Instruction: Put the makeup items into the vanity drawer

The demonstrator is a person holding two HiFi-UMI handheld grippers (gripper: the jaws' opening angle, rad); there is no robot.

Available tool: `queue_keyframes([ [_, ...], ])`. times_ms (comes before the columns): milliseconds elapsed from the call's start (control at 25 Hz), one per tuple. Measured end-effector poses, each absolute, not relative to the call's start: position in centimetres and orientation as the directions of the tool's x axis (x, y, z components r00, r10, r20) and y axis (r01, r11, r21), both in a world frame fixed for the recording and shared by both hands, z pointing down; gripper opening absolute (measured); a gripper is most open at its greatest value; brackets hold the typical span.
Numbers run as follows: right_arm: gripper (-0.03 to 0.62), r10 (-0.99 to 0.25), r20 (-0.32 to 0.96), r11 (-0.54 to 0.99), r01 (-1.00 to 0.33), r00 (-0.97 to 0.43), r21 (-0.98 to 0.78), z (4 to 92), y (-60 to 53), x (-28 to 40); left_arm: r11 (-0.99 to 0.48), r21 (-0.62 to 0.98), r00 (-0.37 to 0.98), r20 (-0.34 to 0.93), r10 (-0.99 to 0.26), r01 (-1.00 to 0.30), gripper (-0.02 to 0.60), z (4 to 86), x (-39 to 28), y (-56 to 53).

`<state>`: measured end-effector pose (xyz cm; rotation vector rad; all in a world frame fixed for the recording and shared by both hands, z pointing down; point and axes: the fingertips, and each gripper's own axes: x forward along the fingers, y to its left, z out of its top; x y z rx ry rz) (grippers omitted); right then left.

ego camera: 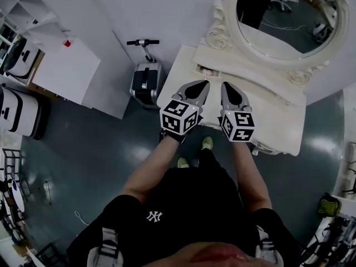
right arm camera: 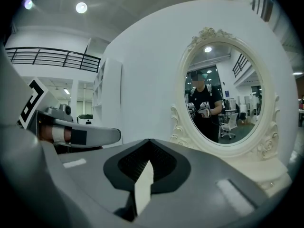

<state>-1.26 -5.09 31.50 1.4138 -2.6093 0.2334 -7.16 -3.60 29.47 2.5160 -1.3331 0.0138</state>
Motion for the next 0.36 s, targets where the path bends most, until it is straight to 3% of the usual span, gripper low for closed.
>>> queue_keyframes([
  [360,0.023,-0.817,0.188,0.546,-0.836,-0.545,-0.051,30.2,-4.1,-1.2,-0.528,0.247,0.565,0.113,-0.817,-0.813,0.001,28.0,-7.4,-2.8],
])
